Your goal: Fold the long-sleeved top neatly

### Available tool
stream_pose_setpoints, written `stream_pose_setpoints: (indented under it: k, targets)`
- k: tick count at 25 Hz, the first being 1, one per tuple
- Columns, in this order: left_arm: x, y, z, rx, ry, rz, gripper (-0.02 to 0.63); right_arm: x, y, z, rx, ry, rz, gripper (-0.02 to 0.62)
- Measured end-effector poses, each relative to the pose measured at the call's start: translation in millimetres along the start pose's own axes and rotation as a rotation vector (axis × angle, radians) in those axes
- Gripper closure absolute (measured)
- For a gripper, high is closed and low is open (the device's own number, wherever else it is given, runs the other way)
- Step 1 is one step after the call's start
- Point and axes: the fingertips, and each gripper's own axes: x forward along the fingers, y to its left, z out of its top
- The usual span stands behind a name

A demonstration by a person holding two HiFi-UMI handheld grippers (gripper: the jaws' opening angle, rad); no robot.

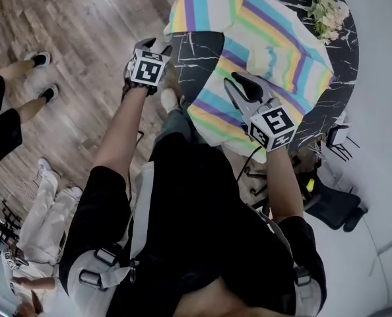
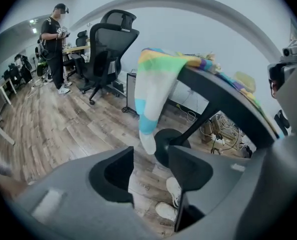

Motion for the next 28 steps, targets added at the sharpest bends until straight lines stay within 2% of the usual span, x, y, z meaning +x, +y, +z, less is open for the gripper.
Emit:
stream_pose_setpoints:
  k: [3, 6, 8, 12, 15, 16, 18, 24, 28]
  targets:
    - [22, 1, 3, -0.014, 0.001, -0.017, 0.377, -5, -7, -5, 0.023, -0.006, -0.013, 0.494]
    - [29, 2, 13, -0.132, -0.049, -0.039, 0.379, -12, -13, -12, 0.046, -0.005, -0.024, 0.494]
    - [31, 8, 16, -0.172, -0.064, -0.028, 0.391, -16, -17, -13, 0.052, -0.012, -0.031, 0.494]
    - [36, 16, 13, -0.123, -0.05, 0.004, 0.391, -22, -21, -11, 0.061, -0.028, -0.036, 0.494]
    - [40, 18, 10, -0.125, -0.044, 0.005, 0.396, -21, -23, -13, 0.06, -0.023, -0.037, 0.495]
    - [40, 18, 10, -0.13, -0.043, 0.007, 0.421, -20, -23, -13, 0.059, -0.022, -0.036, 0.495]
    - [38, 21, 9, -0.13, -0.04, 0.025, 0.559, -18, -23, -13, 0.055, -0.022, -0.034, 0.495]
    - [13, 34, 12, -0.101, -0.013, 0.075, 0.571, -19, -21, -10, 0.037, -0.024, -0.04, 0.5]
    - [-23, 67, 33, -0.071, -0.044, 0.202, 0.572, -23, -10, 3, 0.027, -0.066, -0.039, 0.502]
